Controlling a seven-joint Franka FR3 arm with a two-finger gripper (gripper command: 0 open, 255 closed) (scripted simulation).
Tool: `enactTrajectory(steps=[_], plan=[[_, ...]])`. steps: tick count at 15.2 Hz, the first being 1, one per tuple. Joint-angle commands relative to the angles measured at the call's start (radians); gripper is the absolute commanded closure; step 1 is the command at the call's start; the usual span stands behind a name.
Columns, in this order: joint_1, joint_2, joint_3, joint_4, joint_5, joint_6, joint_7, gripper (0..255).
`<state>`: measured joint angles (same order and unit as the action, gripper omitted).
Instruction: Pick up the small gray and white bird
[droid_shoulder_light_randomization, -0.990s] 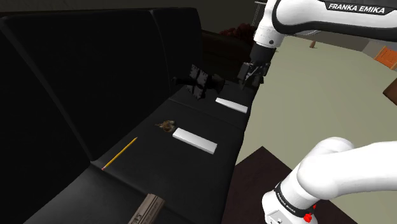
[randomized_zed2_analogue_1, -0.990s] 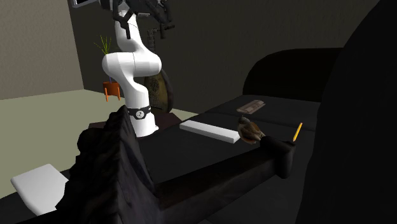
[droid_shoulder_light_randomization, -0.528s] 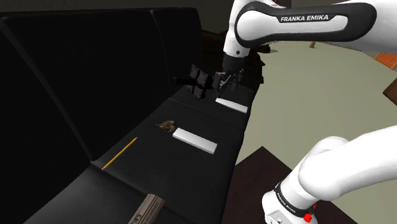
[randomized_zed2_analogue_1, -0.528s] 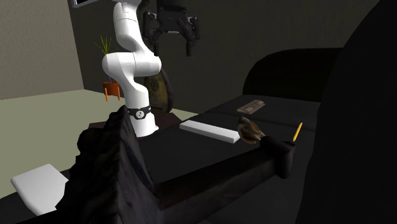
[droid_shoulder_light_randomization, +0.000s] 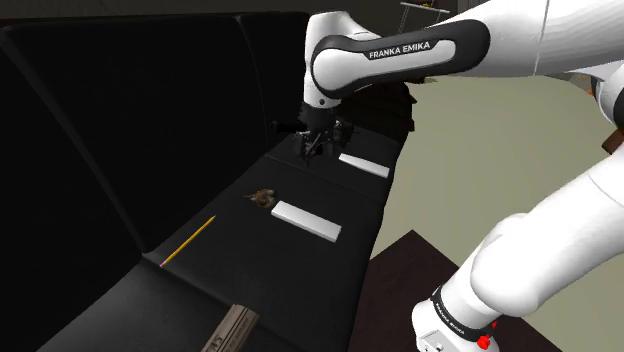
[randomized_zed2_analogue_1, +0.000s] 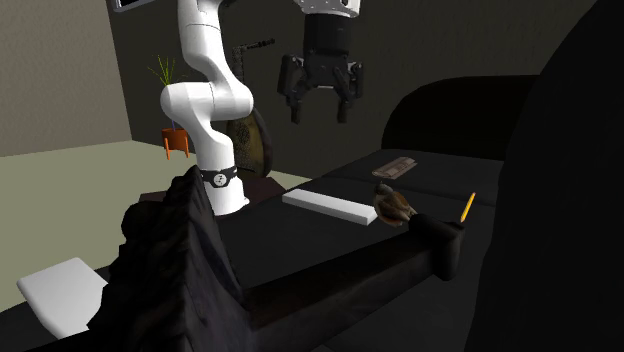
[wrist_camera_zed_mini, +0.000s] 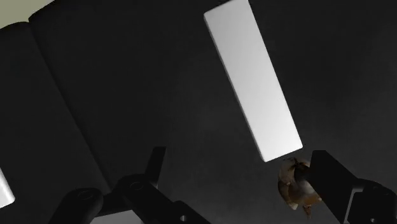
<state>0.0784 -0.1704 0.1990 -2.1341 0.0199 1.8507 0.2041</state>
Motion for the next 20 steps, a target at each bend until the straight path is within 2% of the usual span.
enactTrajectory(steps=[1,7,13,20], plan=[[0.011,0.083,0.023,0.051,-0.018,0.014,0.035,0],[0.058,0.322,0.067,0.215,-0.085,0.025,0.129,0],[0.122,0.55,0.079,0.405,-0.151,-0.001,0.201,0],[0.125,0.592,0.073,0.368,-0.165,0.076,0.211,0]])
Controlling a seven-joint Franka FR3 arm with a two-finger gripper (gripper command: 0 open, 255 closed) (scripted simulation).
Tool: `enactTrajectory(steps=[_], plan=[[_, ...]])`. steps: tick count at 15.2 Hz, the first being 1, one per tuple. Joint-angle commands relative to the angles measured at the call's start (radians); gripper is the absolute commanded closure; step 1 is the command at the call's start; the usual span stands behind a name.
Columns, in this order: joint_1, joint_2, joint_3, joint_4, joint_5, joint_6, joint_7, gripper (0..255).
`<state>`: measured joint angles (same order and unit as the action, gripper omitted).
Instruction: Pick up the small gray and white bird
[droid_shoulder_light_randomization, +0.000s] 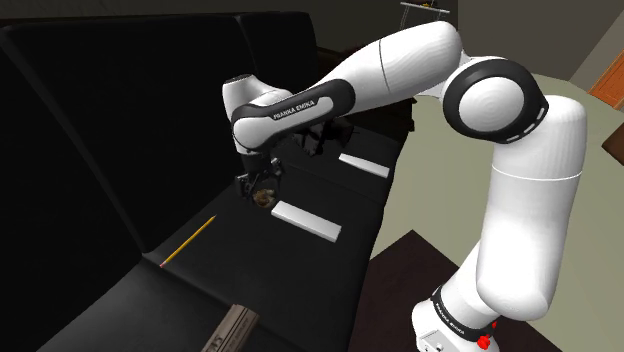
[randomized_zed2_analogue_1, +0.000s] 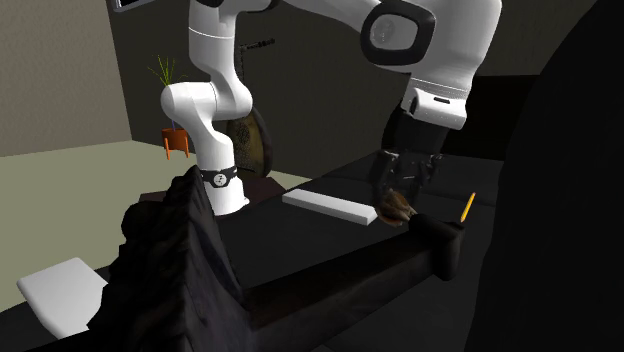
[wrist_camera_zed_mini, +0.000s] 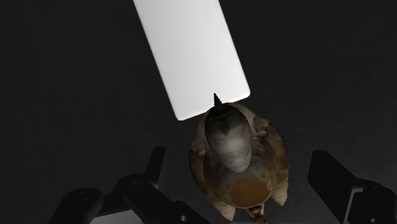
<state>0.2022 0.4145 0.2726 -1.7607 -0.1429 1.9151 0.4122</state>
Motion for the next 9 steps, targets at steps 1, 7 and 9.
enactTrajectory(steps=[1,7,9], plan=[[0.002,0.01,-0.001,-0.008,-0.003,0.018,0.004,0],[0.001,0.009,-0.001,-0.011,-0.003,0.019,0.003,255],[0.001,0.009,-0.001,-0.011,-0.003,0.019,0.003,255]])
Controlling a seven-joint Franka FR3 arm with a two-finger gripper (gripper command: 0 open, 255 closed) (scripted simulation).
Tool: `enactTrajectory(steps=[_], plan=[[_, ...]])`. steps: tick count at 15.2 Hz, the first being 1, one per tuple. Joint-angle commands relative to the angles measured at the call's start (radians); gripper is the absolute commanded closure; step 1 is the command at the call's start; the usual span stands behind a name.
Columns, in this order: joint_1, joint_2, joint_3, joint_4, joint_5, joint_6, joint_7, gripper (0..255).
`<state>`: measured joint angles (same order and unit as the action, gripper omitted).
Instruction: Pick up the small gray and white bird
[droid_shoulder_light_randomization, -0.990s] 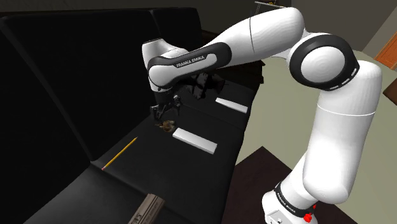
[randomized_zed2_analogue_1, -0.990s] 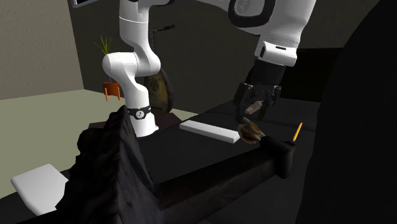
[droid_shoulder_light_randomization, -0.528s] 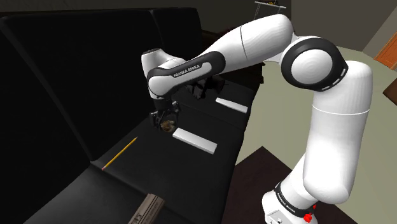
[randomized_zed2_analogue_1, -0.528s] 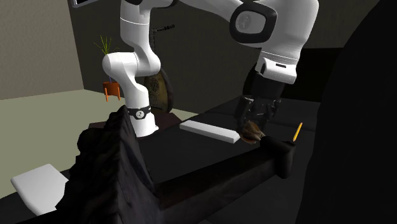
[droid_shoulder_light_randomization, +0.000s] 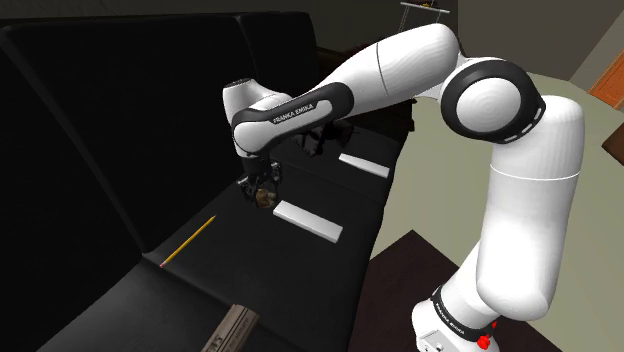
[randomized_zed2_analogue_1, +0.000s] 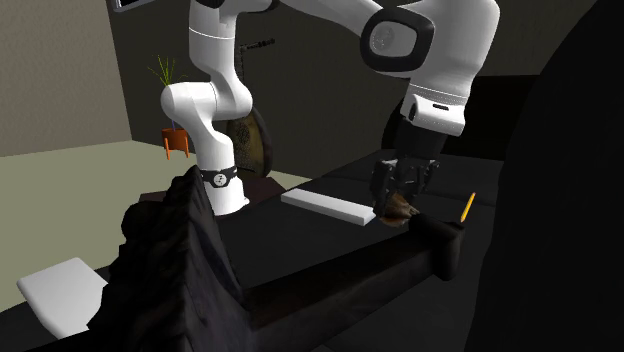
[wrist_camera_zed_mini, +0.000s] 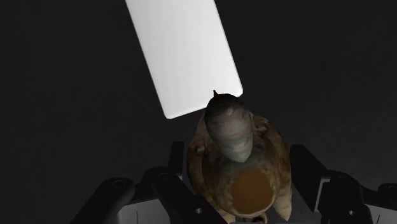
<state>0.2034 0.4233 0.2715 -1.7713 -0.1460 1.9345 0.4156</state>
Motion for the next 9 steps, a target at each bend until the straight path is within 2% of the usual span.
enactTrajectory(steps=[1,9], plan=[[0.0,0.0,0.0,0.0,0.0,0.0,0.0,255],[-0.002,-0.035,0.005,0.033,0.012,-0.067,-0.009,255]])
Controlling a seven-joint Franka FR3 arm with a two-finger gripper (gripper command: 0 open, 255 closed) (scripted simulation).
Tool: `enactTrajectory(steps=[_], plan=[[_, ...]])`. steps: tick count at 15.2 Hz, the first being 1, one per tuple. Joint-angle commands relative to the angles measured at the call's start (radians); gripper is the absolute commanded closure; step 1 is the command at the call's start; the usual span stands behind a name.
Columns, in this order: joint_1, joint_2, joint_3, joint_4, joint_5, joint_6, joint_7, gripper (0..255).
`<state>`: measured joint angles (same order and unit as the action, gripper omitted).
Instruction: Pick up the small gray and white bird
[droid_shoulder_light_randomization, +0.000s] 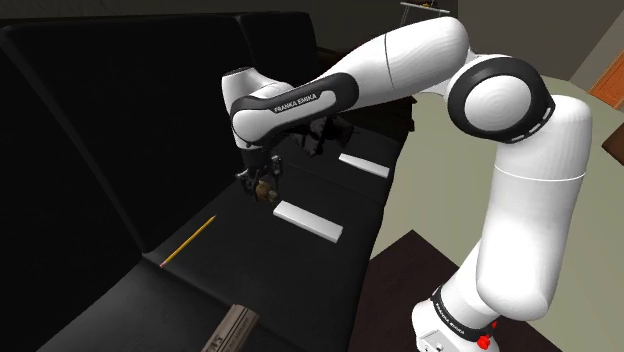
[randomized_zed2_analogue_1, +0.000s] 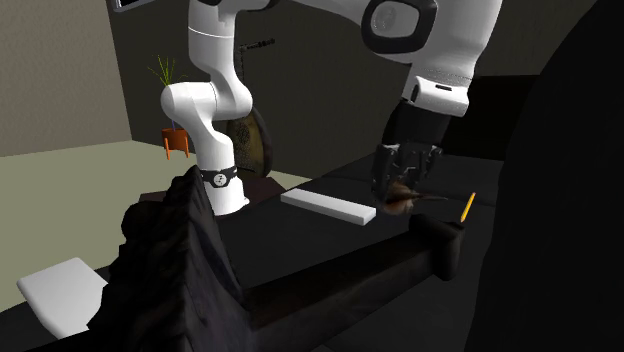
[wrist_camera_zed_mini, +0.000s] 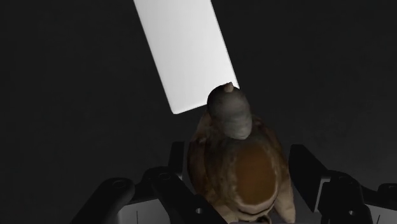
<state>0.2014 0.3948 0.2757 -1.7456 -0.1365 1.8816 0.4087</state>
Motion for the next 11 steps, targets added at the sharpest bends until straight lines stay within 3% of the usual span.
enactTrajectory(steps=[1,11], plan=[[-0.001,-0.012,0.002,0.013,0.004,-0.025,-0.003,255],[-0.003,-0.051,0.007,0.071,0.017,-0.119,-0.013,255]])
